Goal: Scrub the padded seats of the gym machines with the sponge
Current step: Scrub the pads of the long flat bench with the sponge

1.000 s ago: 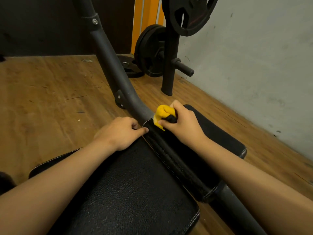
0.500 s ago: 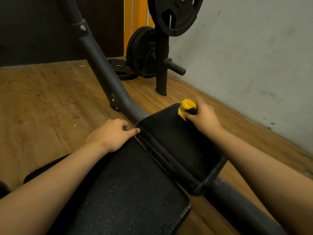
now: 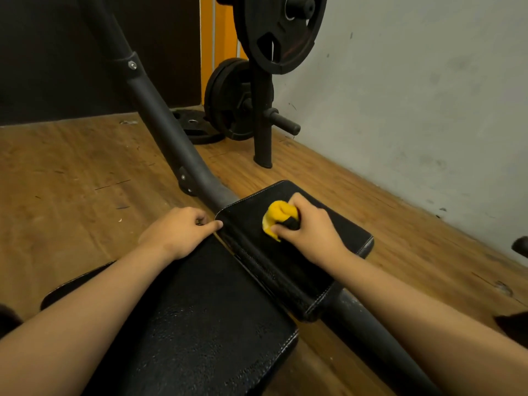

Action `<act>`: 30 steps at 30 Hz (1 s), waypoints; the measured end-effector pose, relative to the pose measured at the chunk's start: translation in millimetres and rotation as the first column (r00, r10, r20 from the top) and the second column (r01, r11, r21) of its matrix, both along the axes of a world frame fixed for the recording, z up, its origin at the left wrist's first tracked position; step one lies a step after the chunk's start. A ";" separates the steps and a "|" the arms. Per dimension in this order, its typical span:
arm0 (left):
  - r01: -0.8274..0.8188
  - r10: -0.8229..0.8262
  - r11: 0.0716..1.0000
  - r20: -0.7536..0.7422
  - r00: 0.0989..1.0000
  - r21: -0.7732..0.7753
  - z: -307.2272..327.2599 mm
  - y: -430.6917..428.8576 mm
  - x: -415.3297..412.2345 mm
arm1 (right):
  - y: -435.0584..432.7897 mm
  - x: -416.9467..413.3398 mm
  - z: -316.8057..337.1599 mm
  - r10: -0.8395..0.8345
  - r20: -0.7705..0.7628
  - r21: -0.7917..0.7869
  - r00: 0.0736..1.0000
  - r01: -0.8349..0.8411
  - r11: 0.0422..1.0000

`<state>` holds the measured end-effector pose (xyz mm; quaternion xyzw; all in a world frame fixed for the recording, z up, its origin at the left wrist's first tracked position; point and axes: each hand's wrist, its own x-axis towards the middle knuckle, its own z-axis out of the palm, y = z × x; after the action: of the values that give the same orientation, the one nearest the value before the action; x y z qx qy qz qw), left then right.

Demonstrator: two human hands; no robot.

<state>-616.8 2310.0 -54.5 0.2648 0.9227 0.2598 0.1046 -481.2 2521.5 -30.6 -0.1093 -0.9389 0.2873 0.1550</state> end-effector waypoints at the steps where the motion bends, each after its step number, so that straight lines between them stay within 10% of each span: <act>1: -0.008 0.008 1.000 -0.022 1.000 -0.007 2.7 -0.7 2.7 | -5.7 5.8 3.6 0.035 0.029 -0.021 0.999 -0.035 0.999; 7: -0.049 0.077 0.992 -0.252 0.965 0.115 22.4 -10.4 34.6 | -7.3 38.6 29.1 -0.065 -0.019 -0.178 0.998 0.061 0.982; 17: 0.102 -0.079 0.946 -0.086 0.993 0.308 39.7 -42.6 138.6 | 18.3 108.9 42.0 -0.355 -0.044 -0.207 0.934 0.339 0.918; 30: 0.231 -0.195 0.947 -0.175 0.965 0.223 24.7 0.8 118.3 | -0.2 102.0 5.9 0.002 0.066 -0.089 0.998 0.003 0.996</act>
<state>-498.5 2310.9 -29.7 0.3928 0.8554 0.3364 0.0291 -379.2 2521.3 -24.7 -0.1258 -0.9298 0.3249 0.1189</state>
